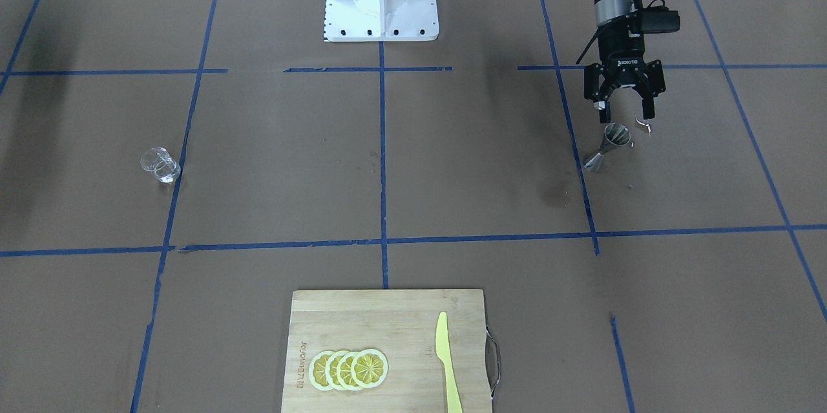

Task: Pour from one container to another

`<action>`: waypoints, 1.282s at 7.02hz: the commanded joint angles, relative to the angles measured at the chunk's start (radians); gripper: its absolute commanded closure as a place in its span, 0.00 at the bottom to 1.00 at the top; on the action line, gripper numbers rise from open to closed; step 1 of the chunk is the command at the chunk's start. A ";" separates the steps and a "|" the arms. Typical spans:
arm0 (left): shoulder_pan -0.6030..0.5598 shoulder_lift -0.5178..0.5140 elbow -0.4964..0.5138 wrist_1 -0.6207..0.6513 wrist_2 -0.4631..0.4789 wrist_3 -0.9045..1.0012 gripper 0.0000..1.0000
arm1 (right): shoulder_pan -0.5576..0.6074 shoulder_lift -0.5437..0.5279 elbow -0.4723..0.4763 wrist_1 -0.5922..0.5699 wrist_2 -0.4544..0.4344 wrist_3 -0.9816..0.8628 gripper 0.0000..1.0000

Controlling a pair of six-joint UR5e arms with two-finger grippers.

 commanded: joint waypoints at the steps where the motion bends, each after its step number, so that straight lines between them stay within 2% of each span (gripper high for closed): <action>1: 0.019 -0.030 0.077 0.001 0.077 0.052 0.01 | 0.000 0.000 0.001 0.000 0.000 0.000 0.00; 4: 0.020 -0.117 0.167 -0.002 0.082 0.054 0.01 | 0.000 0.000 0.001 0.002 0.001 0.000 0.00; 8: 0.020 -0.134 0.276 -0.085 0.080 0.055 0.02 | 0.000 0.000 0.009 0.002 0.001 0.002 0.00; 9: 0.022 -0.136 0.277 -0.085 0.080 0.055 0.09 | 0.000 0.000 0.010 0.002 0.001 0.002 0.00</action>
